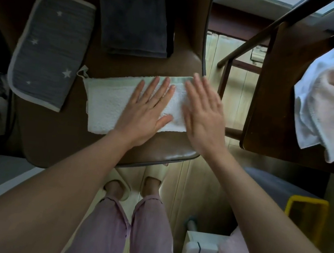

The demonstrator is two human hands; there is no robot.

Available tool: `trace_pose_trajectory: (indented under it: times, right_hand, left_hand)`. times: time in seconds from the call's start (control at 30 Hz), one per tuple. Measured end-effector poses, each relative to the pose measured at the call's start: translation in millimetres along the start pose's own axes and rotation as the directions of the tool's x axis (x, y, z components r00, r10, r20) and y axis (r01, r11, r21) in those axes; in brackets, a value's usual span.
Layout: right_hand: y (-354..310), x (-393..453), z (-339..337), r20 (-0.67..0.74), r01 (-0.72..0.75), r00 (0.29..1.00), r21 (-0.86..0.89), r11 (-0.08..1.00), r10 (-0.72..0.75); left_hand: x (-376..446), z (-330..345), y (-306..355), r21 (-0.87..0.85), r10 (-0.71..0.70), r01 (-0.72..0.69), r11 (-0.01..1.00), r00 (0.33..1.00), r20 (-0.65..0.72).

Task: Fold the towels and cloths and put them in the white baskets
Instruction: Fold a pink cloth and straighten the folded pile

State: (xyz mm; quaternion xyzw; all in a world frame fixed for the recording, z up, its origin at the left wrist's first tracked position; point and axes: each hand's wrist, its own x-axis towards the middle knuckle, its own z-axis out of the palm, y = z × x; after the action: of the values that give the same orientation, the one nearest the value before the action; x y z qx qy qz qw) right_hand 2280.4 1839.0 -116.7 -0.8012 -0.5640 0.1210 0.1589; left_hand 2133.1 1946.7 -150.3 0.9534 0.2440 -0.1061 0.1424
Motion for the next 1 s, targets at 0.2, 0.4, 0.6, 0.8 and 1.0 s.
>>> trace_pose_trajectory:
  times: [0.2,0.4,0.6,0.8,1.0]
  right_hand:
    - [27,-14,22,0.293,-0.025,0.954,-0.111,0.994,0.056]
    - [-14,-5,13,0.118,-0.039,0.991,-0.226,0.973,0.067]
    - [-85,26,42,0.283,0.174,0.948,-0.082,0.981,-0.144]
    - [-89,31,60,0.334,0.144,0.938,-0.132,0.981,-0.093]
    - [-93,33,67,0.322,0.114,0.945,-0.171,0.979,-0.054]
  left_hand:
    - [0,-6,-11,0.017,0.152,-0.153,0.988,0.987,0.053]
    - [-36,-35,-34,-0.391,-0.089,0.020,0.920,0.983,-0.159]
    - [-117,-52,-73,-0.814,-0.616,0.309,0.491,0.784,-0.074]
    - [-125,-43,-74,-0.928,-0.642,0.335,0.163,0.750,0.158]
    - [-109,-42,-66,-0.929,-0.661,0.245,0.279,0.750,-0.001]
